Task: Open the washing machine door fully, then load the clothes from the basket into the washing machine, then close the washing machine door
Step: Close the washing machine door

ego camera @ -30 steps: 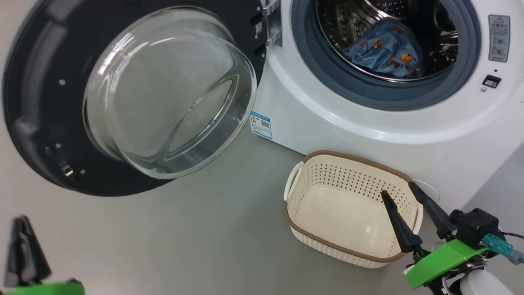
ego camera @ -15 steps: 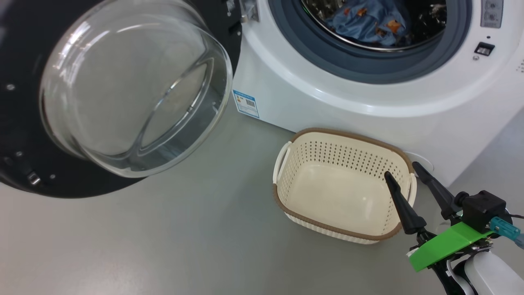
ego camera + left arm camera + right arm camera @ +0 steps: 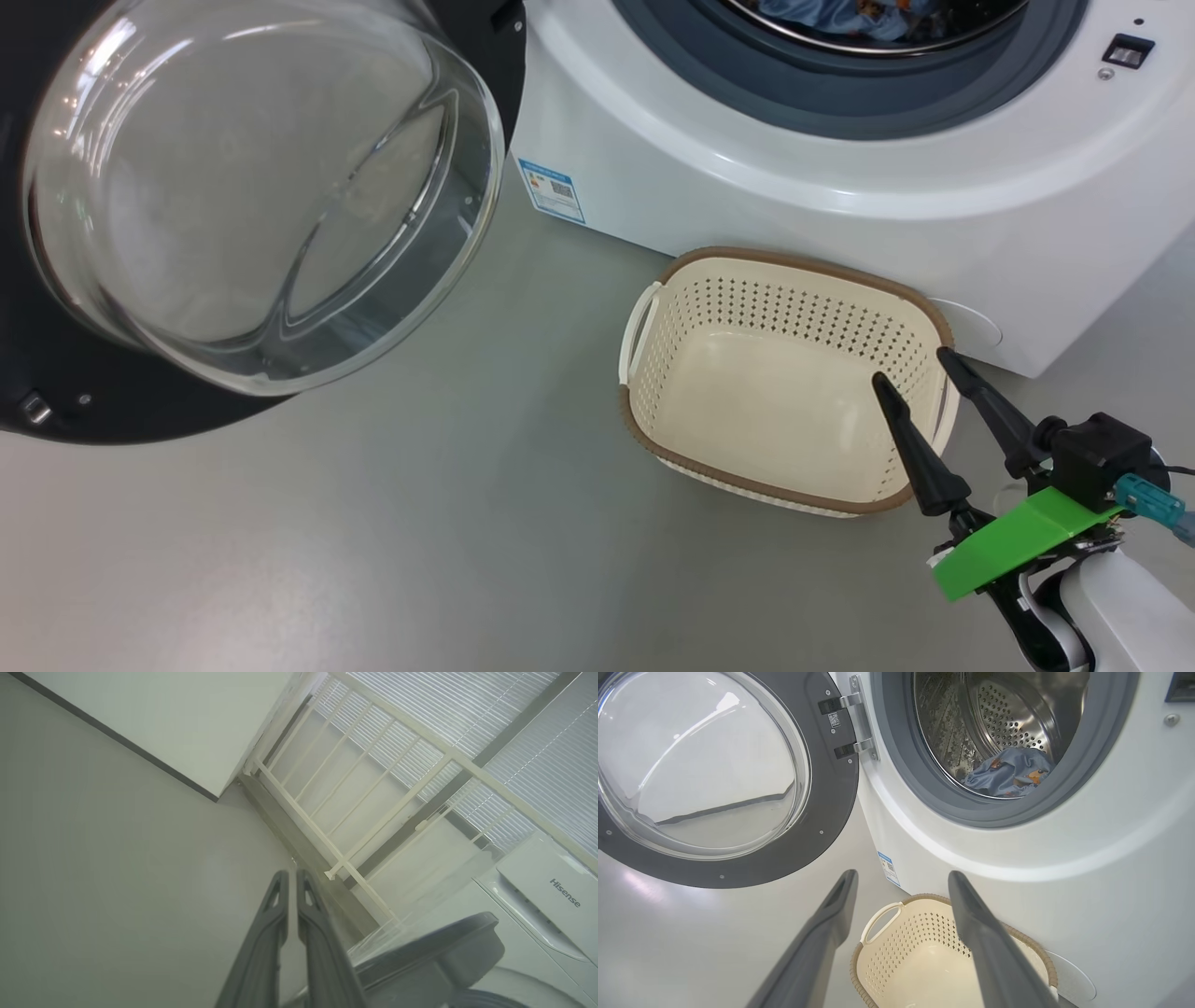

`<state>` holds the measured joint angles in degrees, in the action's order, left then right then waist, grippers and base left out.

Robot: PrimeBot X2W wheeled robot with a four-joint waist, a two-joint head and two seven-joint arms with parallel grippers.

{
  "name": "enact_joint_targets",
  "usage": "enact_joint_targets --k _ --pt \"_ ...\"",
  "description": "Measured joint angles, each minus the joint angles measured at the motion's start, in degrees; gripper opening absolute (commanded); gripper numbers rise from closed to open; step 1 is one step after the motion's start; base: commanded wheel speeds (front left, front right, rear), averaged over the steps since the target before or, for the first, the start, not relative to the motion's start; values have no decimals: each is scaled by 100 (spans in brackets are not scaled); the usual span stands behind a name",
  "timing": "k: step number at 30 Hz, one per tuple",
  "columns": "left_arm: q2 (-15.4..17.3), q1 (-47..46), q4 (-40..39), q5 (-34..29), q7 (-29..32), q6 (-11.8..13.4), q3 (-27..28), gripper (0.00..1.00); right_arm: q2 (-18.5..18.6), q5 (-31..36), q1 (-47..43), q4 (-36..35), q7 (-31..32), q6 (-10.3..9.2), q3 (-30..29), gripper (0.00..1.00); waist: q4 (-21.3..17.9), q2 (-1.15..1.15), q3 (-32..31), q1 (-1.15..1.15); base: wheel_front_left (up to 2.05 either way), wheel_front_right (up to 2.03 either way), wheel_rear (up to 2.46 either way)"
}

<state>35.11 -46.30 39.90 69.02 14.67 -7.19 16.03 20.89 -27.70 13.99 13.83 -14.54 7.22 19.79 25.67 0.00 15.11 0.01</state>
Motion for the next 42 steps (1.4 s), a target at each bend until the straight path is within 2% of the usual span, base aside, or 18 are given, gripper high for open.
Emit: enact_joint_targets --k 1,2,3,9,16,30,42 --pt "48 -160 152 122 393 0 -145 0 24 0 0 0 0 0 37 100 20 0 27 0 0 0 0" --pt "48 -160 152 122 393 0 -145 0 24 0 0 0 0 0 37 100 20 0 27 0 0 0 0" --pt "146 -229 311 181 692 0 -290 0 63 0 4 -3 0 0 46 100 32 0 58 0 0 0 0" --pt "297 -415 583 357 1207 0 -537 0 116 0 107 -14 0 0 64 100 47 0 129 -1 0 0 0" --pt "292 -541 720 597 1809 0 -850 0 190 0 115 -15 0 0 98 100 65 0 231 -1 0 0 0" --pt "434 -525 603 1120 2697 2 -1060 0 256 0 206 -14 0 0 175 100 68 0 285 -1 0 0 0" --pt "564 -272 93 1599 3660 11 -1173 0 255 0 206 2 0 0 178 100 65 0 150 -1 0 0 0"
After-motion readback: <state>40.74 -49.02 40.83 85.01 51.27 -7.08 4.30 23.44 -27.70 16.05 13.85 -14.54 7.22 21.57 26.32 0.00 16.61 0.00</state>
